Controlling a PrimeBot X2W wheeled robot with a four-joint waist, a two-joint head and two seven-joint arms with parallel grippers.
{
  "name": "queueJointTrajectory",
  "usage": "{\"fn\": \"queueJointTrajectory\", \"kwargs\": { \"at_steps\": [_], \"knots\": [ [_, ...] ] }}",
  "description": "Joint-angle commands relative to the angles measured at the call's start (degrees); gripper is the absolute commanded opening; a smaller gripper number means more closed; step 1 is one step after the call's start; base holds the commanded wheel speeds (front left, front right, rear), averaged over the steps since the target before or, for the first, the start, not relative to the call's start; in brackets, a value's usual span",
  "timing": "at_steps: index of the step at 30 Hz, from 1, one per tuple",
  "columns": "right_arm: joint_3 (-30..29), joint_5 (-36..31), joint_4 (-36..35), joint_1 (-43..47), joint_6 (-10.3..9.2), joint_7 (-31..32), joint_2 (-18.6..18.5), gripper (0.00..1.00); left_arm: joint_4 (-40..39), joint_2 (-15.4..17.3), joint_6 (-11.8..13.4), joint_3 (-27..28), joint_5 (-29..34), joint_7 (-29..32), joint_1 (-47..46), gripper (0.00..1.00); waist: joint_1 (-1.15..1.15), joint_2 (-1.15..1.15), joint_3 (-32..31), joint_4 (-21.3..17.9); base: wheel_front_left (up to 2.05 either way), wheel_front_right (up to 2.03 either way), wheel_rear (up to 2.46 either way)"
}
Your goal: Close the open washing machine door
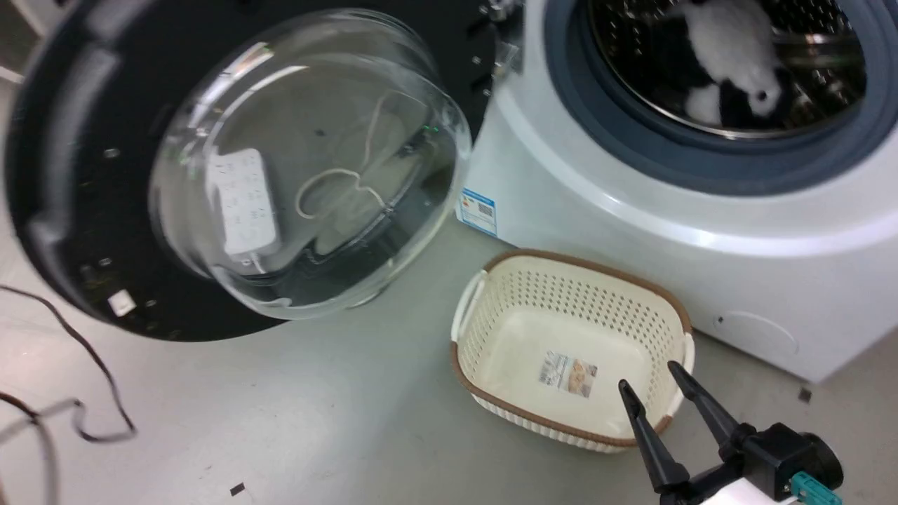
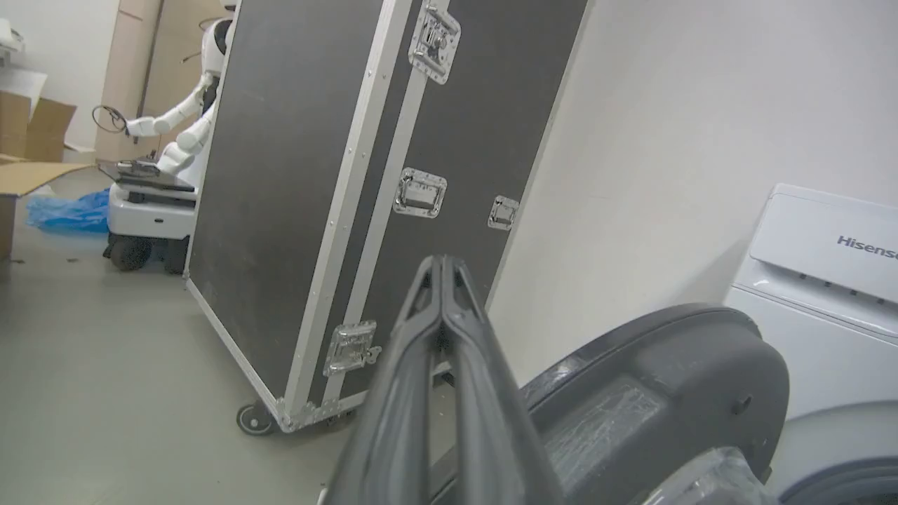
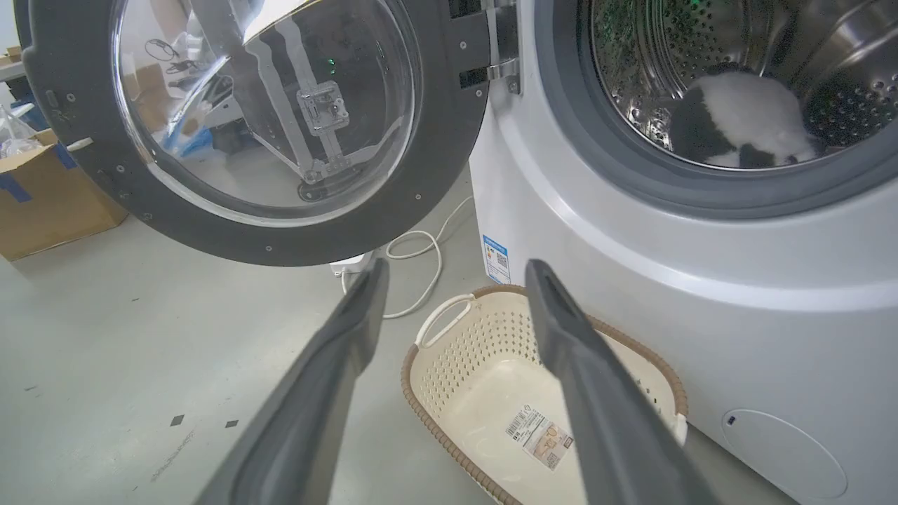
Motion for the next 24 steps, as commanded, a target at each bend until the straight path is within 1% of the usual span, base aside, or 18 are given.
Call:
{"fn": "queueJointTrajectory", "kwargs": {
  "at_steps": [1,3,5,8,10,13,16,24],
  "knots": [
    [0.2,-0.3,-0.3,-0.9,0.05,-0.2,-0.9,1.0,2.5,1.5,-0.2,0.7,-1.1,1.7,-2.1,0.0,0.0,0.0,1.8,-1.8,0.0,0.0,0.0],
    [0.6,-0.3,-0.4,-1.4,0.05,-0.2,-1.5,1.0,7.5,2.4,0.4,2.8,-5.8,5.4,-5.6,0.0,0.0,0.0,2.4,-2.7,0.0,0.0,0.0],
    [1.0,-0.2,-0.4,-1.9,0.05,-0.2,-1.8,1.0,12.8,3.6,1.8,5.9,-10.5,8.9,-8.5,0.0,0.0,0.0,3.0,-3.8,0.0,0.0,0.0],
    [1.3,0.0,-0.3,-2.4,0.05,-0.2,-2.2,1.0,19.3,6.4,3.0,8.7,-14.1,13.2,-10.5,0.0,0.0,0.0,3.6,-5.1,0.0,0.0,0.0],
    [1.2,0.1,-0.2,-2.4,0.05,-0.2,-2.4,1.0,22.6,6.5,4.2,10.9,-17.5,15.6,-12.2,0.0,0.0,0.0,3.7,-5.6,0.0,0.0,0.0],
    [0.8,0.4,0.0,-1.9,0.05,-0.2,-2.4,1.0,26.4,5.6,5.6,11.9,-21.8,21.0,-13.8,0.0,0.0,0.0,3.7,-5.8,0.0,0.0,0.0],
    [0.8,0.4,0.2,-1.8,0.05,-0.2,-2.6,1.0,27.8,4.9,5.5,11.6,-25.2,26.6,-14.5,0.0,0.0,0.0,3.5,-6.1,0.0,0.0,0.0],
    [0.6,0.6,1.3,-1.4,0.05,-0.2,-1.4,1.0,26.2,3.3,4.4,10.3,-29.8,36.7,-11.6,0.0,0.0,0.0,0.8,-5.9,0.0,0.0,0.0]
  ]
}}
